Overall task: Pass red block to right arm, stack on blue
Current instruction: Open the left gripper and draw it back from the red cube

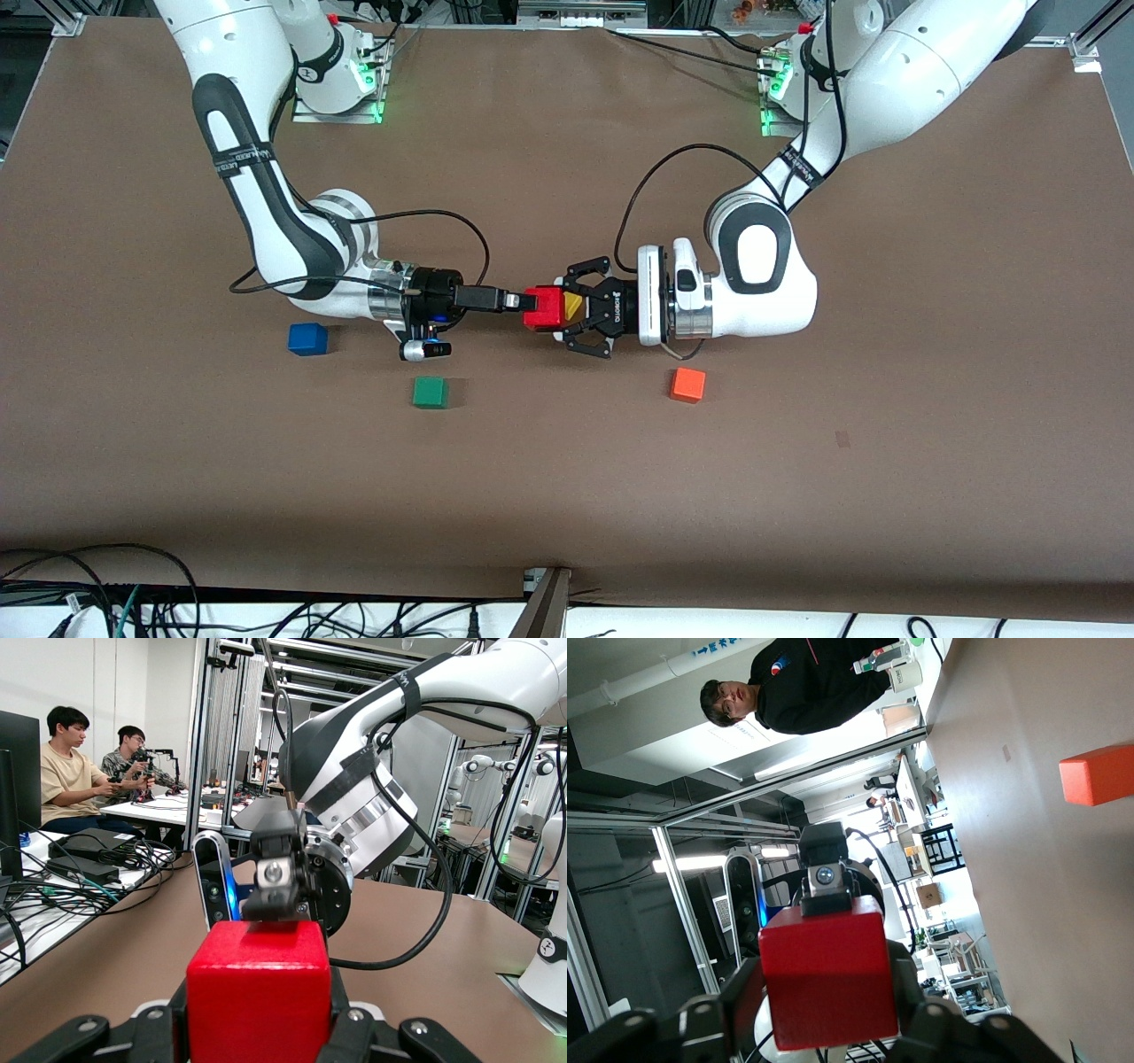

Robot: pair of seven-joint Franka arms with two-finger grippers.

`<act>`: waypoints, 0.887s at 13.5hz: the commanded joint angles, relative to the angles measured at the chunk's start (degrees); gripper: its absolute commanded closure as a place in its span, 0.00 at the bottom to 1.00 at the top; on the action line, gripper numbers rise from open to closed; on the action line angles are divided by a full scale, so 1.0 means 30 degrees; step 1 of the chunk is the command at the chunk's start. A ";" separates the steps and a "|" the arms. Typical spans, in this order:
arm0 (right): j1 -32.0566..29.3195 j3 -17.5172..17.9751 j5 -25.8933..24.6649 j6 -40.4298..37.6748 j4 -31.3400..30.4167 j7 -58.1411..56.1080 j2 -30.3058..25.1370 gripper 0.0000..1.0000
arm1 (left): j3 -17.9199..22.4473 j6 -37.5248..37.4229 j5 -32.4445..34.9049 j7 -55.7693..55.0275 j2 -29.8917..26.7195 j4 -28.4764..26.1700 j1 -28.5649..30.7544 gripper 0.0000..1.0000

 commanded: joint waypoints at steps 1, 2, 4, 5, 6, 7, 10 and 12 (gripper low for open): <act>0.0131 -0.0033 0.0754 0.0265 -0.0492 -0.0472 -0.0495 0.46 | 0.0169 0.0095 -0.0660 0.0369 0.0100 0.0462 -0.0331 1.00; 0.0131 -0.0033 0.0754 0.0265 -0.0404 -0.0472 -0.0495 0.54 | 0.0169 0.0095 -0.0660 0.0369 0.0100 0.0462 -0.0331 1.00; 0.0131 -0.0033 0.0784 0.0265 -0.0403 -0.0442 -0.0465 0.67 | 0.0169 0.0095 -0.0660 0.0311 0.0100 0.0462 -0.0331 1.00; 0.0131 -0.0033 0.0755 0.0265 -0.0403 -0.0471 -0.0494 0.78 | 0.0169 0.0095 -0.0660 0.0310 0.0100 0.0462 -0.0331 1.00; 0.0131 -0.0033 0.0783 0.0265 -0.0403 -0.0472 -0.0495 0.85 | 0.0169 0.0095 -0.0660 0.0339 0.0100 0.0462 -0.0302 1.00; 0.0131 -0.0033 0.0755 0.0236 -0.0374 -0.0472 -0.0524 0.94 | 0.0169 0.0095 -0.0660 0.0340 0.0100 0.0462 -0.0302 1.00; 0.0102 -0.0062 0.0754 0.0206 -0.0287 -0.0472 -0.0553 1.00 | 0.0169 0.0124 -0.0952 0.0866 0.0042 0.0462 -0.0244 0.00; 0.0102 -0.0092 0.0754 0.0206 -0.0257 -0.0472 -0.0582 1.00 | 0.0169 0.0095 -0.1187 0.0896 0.0042 0.0462 -0.0214 0.00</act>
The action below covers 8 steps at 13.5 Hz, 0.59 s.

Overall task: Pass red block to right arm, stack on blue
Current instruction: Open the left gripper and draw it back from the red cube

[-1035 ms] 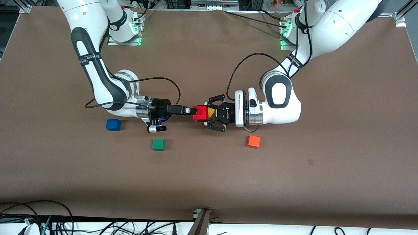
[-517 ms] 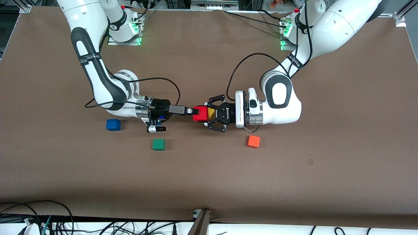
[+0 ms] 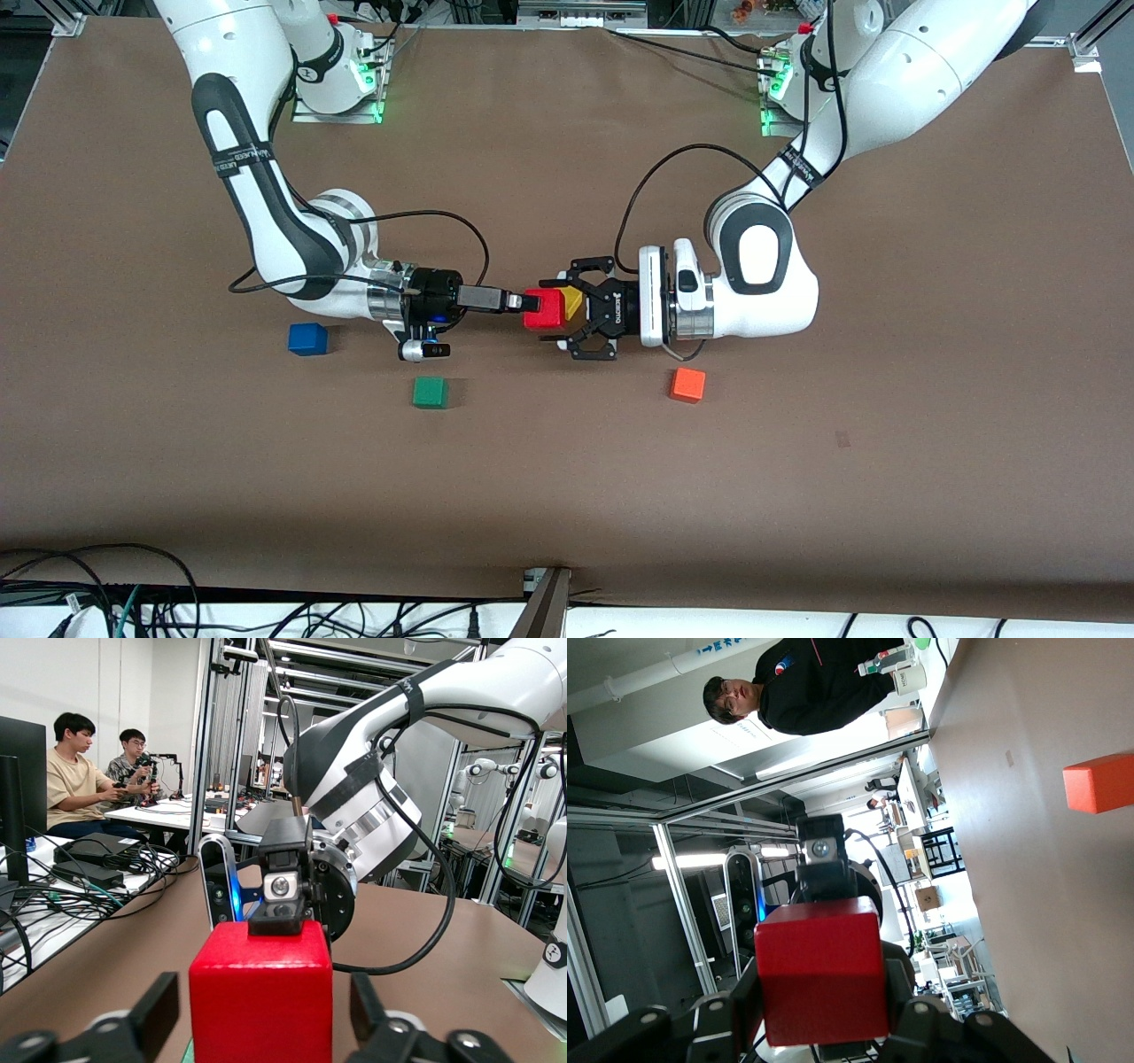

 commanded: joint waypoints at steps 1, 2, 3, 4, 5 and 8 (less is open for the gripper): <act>0.0074 -0.0135 0.0685 0.0123 -0.0307 -0.0066 -0.0615 1.00 | 0.0143 0.0084 -0.0858 0.0735 0.0042 0.0330 -0.0214 0.00; -0.0014 -0.0194 0.0656 0.0065 -0.0278 0.0051 -0.0674 1.00 | 0.0143 0.0113 -0.0858 0.0735 0.0042 0.0330 -0.0243 0.00; -0.0130 -0.0455 0.0511 0.0006 -0.0278 0.0081 -0.0761 1.00 | 0.0143 0.0114 -0.0858 0.0735 0.0013 0.0330 -0.0214 0.00; -0.0190 -0.0864 0.0219 -0.0081 -0.0278 0.0081 -0.0849 1.00 | 0.0143 0.0114 -0.0829 0.0735 -0.0016 0.0330 -0.0156 0.00; -0.0277 -0.1013 -0.0480 -0.0111 -0.0278 0.0110 -0.0995 1.00 | 0.0114 0.0085 -0.0771 0.0706 -0.0074 0.0330 -0.0010 0.00; -0.1240 -0.1219 -0.2616 -0.0111 -0.0278 0.0168 -0.1375 1.00 | 0.0114 -0.0150 -0.0566 0.0705 -0.0484 0.0155 0.0283 0.00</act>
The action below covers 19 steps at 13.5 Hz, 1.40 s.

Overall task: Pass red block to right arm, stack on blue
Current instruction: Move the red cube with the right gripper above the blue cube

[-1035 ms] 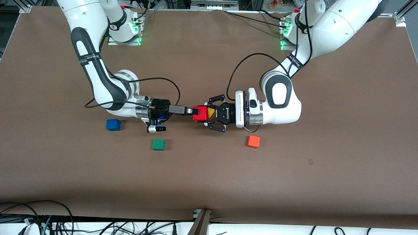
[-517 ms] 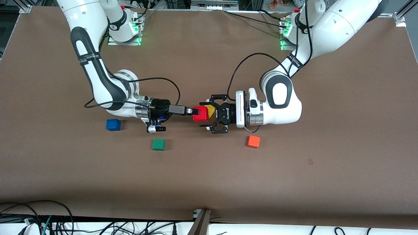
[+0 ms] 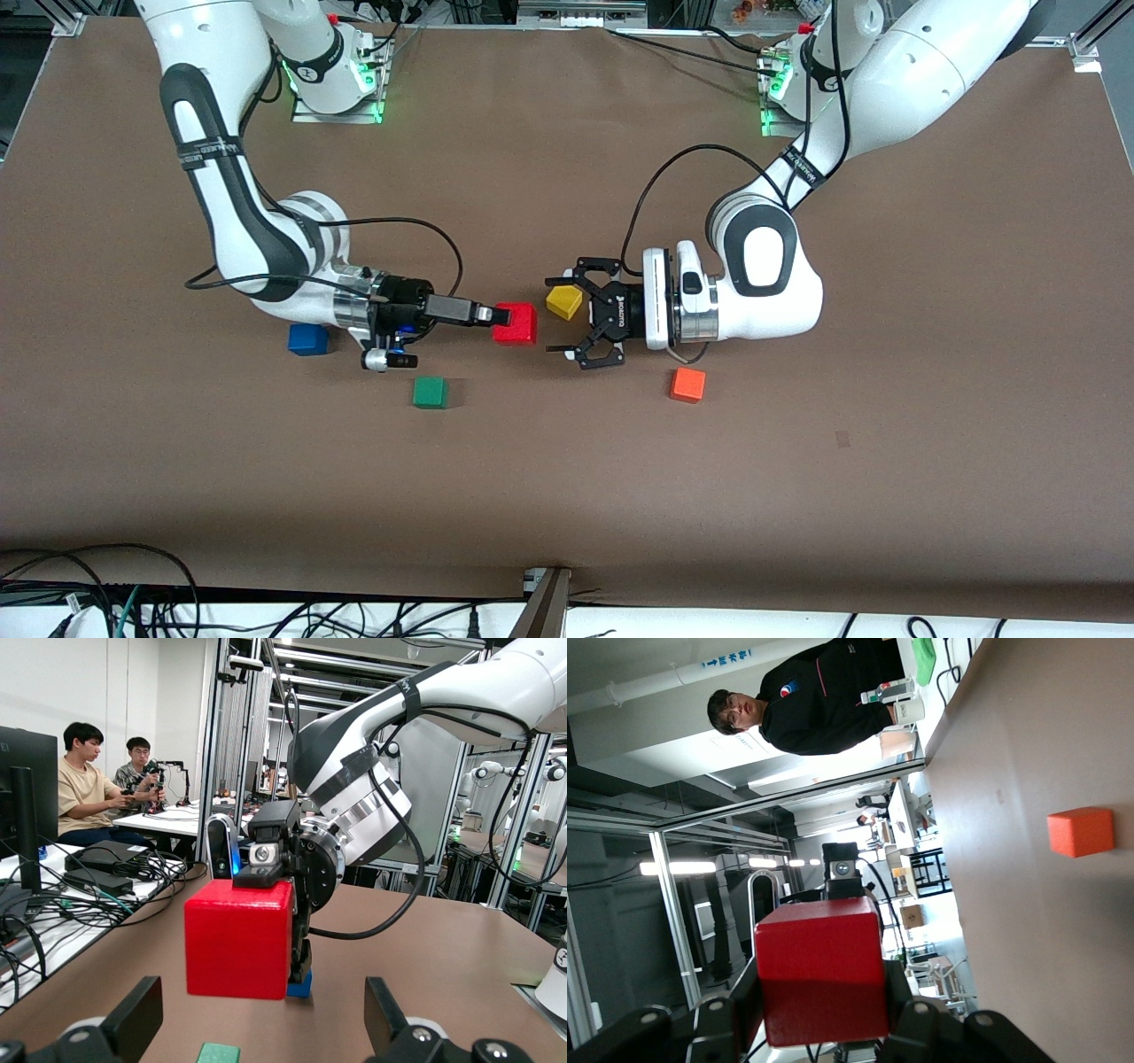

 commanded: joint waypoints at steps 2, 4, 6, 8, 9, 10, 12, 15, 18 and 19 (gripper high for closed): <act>-0.1619 -0.0023 -0.3535 0.0040 -0.0318 0.0650 -0.1385 1.00 | 0.0050 -0.0057 -0.0242 -0.0171 -0.0559 -0.0133 0.0209 0.00; -0.2383 -0.0517 -0.6811 0.0100 -0.0318 0.1644 -0.2206 1.00 | 0.0108 0.0002 0.0309 -0.1982 -0.0849 -0.0015 0.0092 0.00; -0.2619 -0.1513 -1.0619 -0.0045 -0.0347 0.2845 -0.3084 1.00 | 0.0137 -0.0027 0.2732 -0.4061 -0.1289 0.0043 0.0266 0.00; -0.3058 -0.1925 -1.4167 -0.0105 -0.0581 0.3406 -0.3847 1.00 | -0.0008 -0.0202 0.4935 -0.6200 -0.1554 0.0014 0.0793 0.00; -0.3118 -0.2247 -1.5604 -0.0134 -0.0611 0.3610 -0.4053 1.00 | 0.0049 -0.0493 0.5349 -0.6819 -0.1758 0.0043 0.0794 0.00; -0.3119 -0.2569 -1.7417 -0.0077 -0.0582 0.4192 -0.4142 1.00 | 0.0108 -0.0641 0.5585 -0.7231 -0.1905 0.0015 0.0794 0.00; -0.3264 -0.2747 -2.1926 0.0361 -0.0582 0.5248 -0.4377 1.00 | 0.0688 -0.0671 0.5675 -0.8546 -0.2835 -0.0247 0.0301 0.00; -0.3441 -0.2865 -2.6734 0.1648 -0.0611 0.7061 -0.4378 1.00 | 0.2358 -0.1809 0.6436 -1.0978 -0.4070 -0.0453 -0.0640 0.00; -0.3441 -0.2836 -2.9968 0.2761 -0.0669 0.9467 -0.4086 1.00 | 0.3328 -0.2253 0.6584 -1.2301 -0.5156 -0.1622 -0.0963 0.00; -0.3354 -0.2807 -3.0670 0.3375 -0.0786 1.0255 -0.3881 1.00 | 0.3650 -0.2253 0.6584 -1.2391 -0.5593 -0.2061 -0.0992 0.00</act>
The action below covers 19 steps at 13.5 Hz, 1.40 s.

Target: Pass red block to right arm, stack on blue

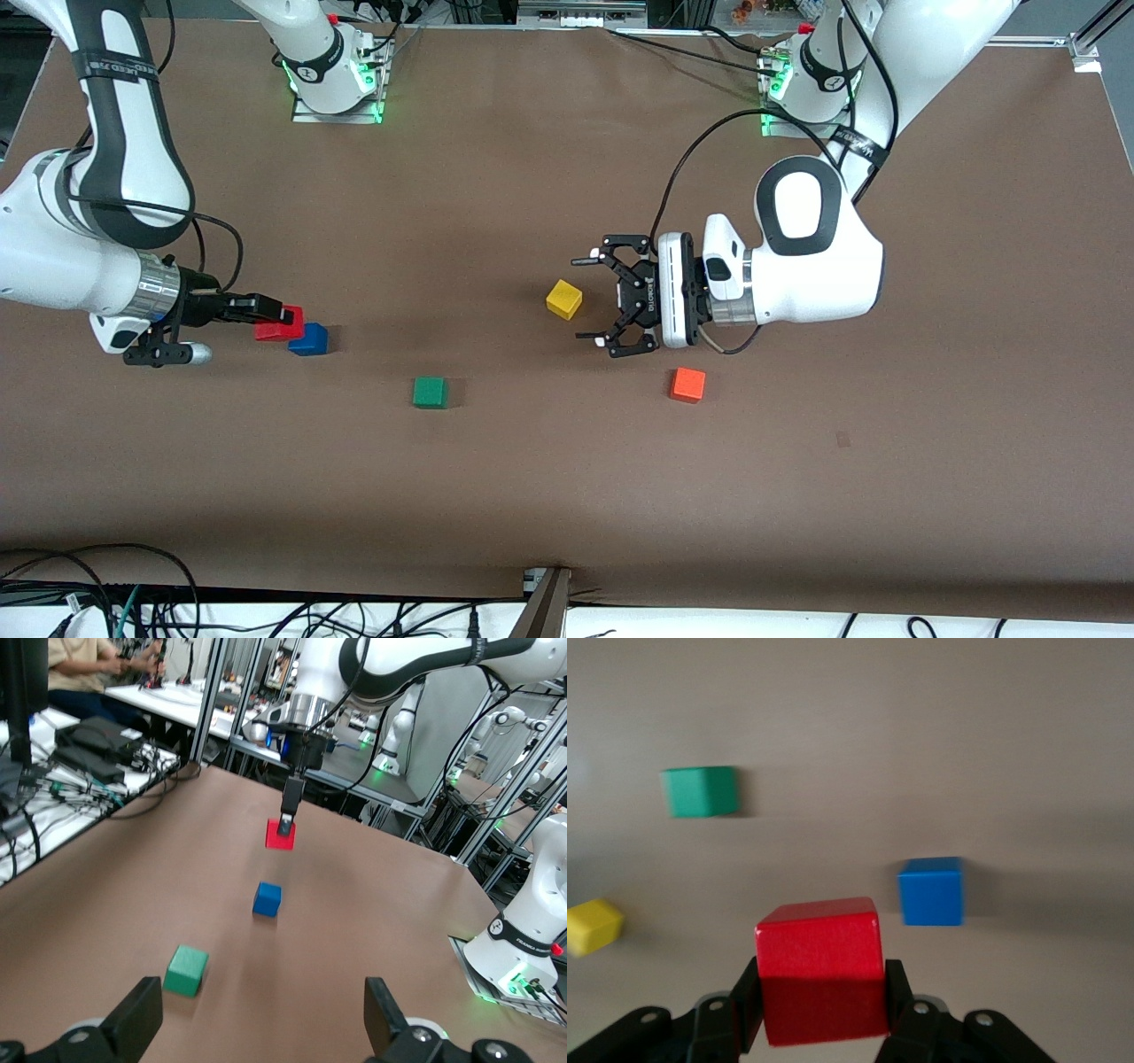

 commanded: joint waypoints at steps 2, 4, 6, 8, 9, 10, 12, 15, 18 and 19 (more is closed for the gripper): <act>0.0167 0.0315 -0.2834 0.2728 -0.1638 0.2624 -0.0040 1.00 | 0.1230 -0.0403 0.0334 -0.1903 -0.2250 -0.2362 -0.0152 0.00; 0.0255 0.0841 -0.3247 0.4167 -0.2666 0.3272 -0.0069 1.00 | 0.1582 -0.0785 0.2401 -0.3977 -0.2983 -0.2716 -0.0122 0.00; 0.0489 0.0960 -0.4067 0.5866 -0.3836 0.3801 -0.0069 1.00 | 0.2108 -0.2359 0.4835 -0.7662 -0.3861 -0.2718 -0.0005 0.00; 0.0578 0.1018 -0.4855 0.6866 -0.4514 0.3773 -0.0098 1.00 | 0.2869 -0.4030 0.6654 -1.0918 -0.4857 -0.2718 0.0054 0.00; 0.0578 0.1222 -0.5703 0.6957 -0.4777 0.3773 -0.0127 1.00 | 0.3162 -0.4908 0.7503 -1.2529 -0.5326 -0.2747 0.0170 0.00; 0.0578 0.1224 -0.6117 0.7045 -0.4954 0.3657 -0.0186 1.00 | 0.3890 -0.5700 0.8527 -1.4053 -0.5707 -0.2718 0.0200 0.00; 0.0578 0.1311 -0.6267 0.7162 -0.5072 0.3481 -0.0216 1.00 | 0.5063 -0.6584 0.9704 -1.6053 -0.6440 -0.2689 0.0171 0.00; 0.0578 0.1371 -0.6883 0.7981 -0.5453 0.3480 -0.0099 1.00 | 0.6210 -0.7726 1.3179 -1.8628 -0.7494 -0.2601 0.0142 0.00; 0.0578 0.1371 -0.6883 0.8245 -0.5454 0.3480 0.0047 1.00 | 0.6561 -0.9424 1.6527 -2.1735 -0.8053 -0.2484 0.0259 0.00; 0.0578 0.1371 -0.6883 0.8363 -0.5483 0.3538 0.0077 1.00 | 0.6651 -0.9516 1.7753 -2.2353 -0.8287 -0.2483 0.0259 0.00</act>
